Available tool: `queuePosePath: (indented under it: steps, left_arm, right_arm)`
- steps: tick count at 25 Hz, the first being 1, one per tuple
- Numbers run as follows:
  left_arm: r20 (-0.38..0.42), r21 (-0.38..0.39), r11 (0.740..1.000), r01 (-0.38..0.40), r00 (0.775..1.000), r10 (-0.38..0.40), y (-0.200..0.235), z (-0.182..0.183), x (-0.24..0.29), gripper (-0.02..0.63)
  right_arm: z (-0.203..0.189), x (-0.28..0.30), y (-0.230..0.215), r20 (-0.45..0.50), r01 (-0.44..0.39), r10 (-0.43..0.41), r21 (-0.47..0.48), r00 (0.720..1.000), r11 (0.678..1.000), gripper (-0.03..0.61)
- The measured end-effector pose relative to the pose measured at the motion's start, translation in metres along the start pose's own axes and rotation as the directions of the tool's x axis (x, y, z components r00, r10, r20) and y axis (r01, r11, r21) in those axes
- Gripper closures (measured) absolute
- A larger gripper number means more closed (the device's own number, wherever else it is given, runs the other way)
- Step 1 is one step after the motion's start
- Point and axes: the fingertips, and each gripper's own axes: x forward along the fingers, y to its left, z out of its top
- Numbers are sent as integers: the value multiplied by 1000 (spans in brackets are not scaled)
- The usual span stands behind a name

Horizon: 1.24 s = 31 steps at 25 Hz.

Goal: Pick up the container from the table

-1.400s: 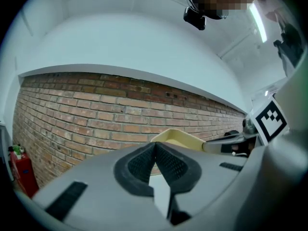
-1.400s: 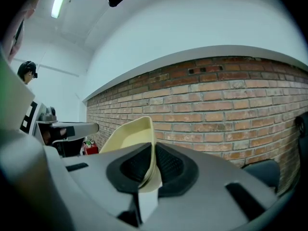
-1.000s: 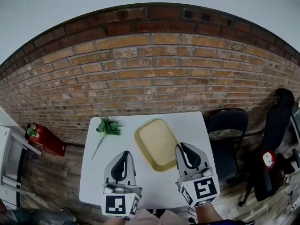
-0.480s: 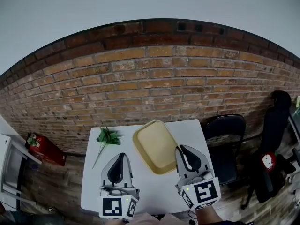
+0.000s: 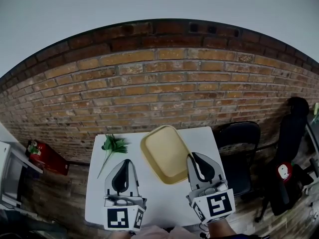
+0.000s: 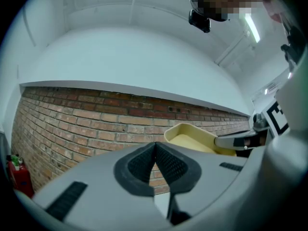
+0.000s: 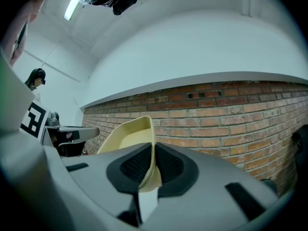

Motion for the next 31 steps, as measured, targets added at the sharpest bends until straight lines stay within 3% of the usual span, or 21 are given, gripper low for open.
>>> queuePosePath:
  steps: [31]
  left_arm:
    - [-14, -8, 1000, 15, 1000, -16, 1, -6, 2, 606]
  right_arm:
    - [2, 2, 2, 5, 18, -18, -14, 1000, 1000, 557]
